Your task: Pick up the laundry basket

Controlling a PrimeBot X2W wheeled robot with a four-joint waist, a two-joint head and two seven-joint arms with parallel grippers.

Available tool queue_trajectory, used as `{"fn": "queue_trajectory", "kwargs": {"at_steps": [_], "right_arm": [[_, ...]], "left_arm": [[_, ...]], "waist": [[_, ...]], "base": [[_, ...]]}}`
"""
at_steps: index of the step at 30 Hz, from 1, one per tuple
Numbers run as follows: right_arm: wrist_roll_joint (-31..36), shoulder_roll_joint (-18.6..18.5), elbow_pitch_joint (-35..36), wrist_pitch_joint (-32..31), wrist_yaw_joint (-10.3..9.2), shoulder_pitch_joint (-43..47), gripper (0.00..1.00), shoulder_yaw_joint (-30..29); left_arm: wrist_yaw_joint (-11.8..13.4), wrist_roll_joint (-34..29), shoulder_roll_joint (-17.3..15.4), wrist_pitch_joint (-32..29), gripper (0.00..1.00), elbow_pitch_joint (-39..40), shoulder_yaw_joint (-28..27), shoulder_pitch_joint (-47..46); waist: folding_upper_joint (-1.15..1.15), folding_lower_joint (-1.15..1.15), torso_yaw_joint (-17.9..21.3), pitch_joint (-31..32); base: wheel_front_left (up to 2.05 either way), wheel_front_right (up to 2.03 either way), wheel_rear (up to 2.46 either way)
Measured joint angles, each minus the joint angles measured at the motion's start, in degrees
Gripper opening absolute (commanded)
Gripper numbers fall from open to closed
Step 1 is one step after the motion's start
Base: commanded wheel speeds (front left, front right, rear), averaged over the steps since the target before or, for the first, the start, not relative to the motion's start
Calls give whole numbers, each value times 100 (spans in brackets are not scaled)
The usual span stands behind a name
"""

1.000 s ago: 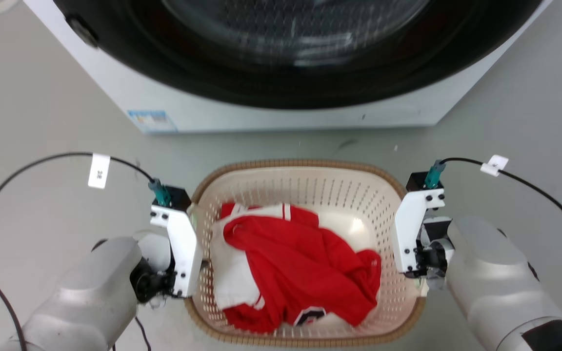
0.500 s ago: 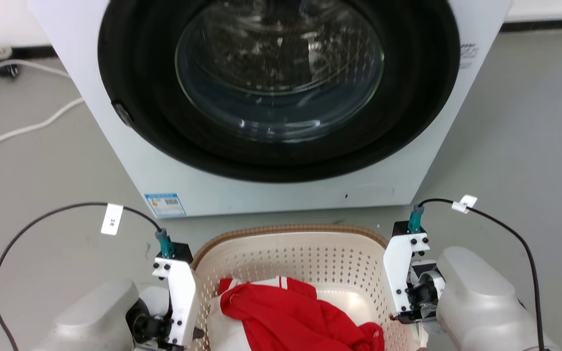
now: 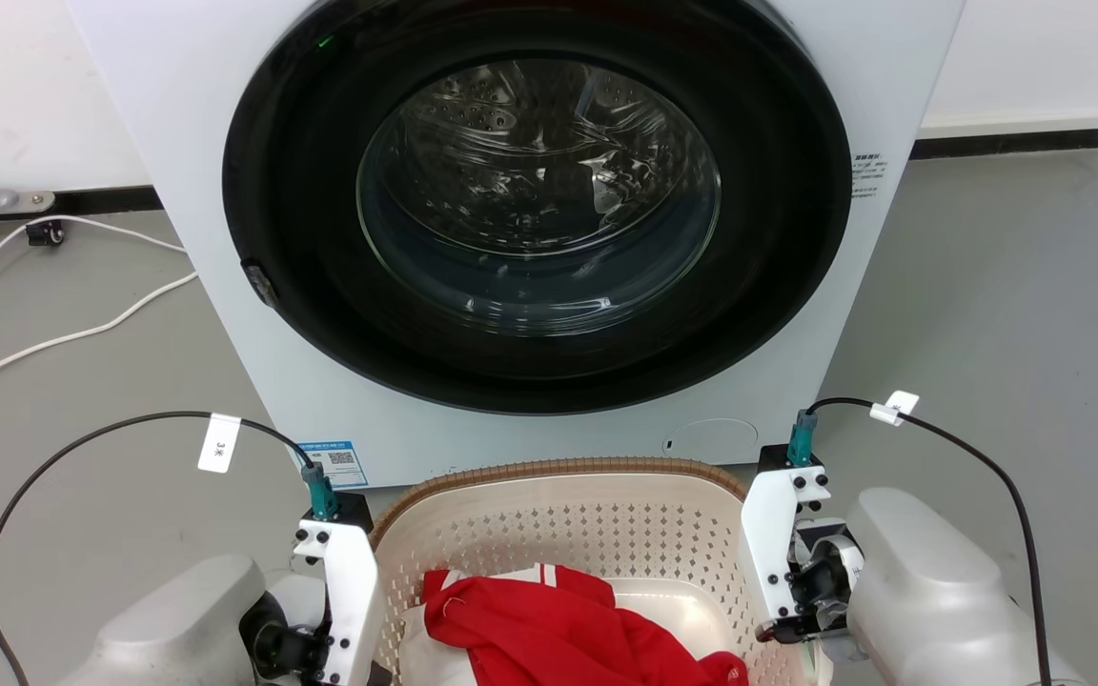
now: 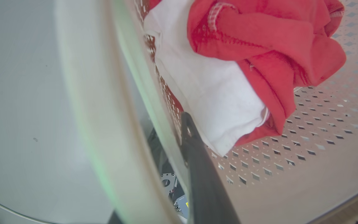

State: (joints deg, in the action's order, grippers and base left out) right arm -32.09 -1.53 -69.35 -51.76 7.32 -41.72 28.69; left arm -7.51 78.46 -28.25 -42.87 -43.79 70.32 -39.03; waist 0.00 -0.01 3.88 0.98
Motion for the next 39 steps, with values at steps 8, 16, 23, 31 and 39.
{"fn": "queue_trajectory", "kwargs": {"at_steps": [8, 16, 23, 31, 39], "right_arm": [[-97, 0, -48, -30, 0, -90, 0, 94], [-174, -5, -89, -9, 0, -165, 0, 185], [-237, -13, -116, 25, -1, -192, 0, 272], [-293, -12, -162, 60, -1, -237, 0, 352], [-365, -14, -191, 81, -1, -269, 0, 439]], "left_arm": [[0, 78, 3, -112, 0, -48, 24, -36], [1, 189, 55, -185, 0, -123, 23, -104], [1, 192, 82, -209, 0, -155, 45, -127], [1, 250, 88, -247, 0, -166, 47, -143], [1, 280, 98, -253, 0, -187, 53, -182]], "waist": [[0, 0, -13, 51], [0, 1, -33, 64], [0, 1, -53, 54], [0, 1, -60, 48], [0, 1, -47, 46]], "base": [[0, 0, 0], [0, 0, 0], [0, 0, 0], [0, 0, 0], [0, 0, 0]]}}
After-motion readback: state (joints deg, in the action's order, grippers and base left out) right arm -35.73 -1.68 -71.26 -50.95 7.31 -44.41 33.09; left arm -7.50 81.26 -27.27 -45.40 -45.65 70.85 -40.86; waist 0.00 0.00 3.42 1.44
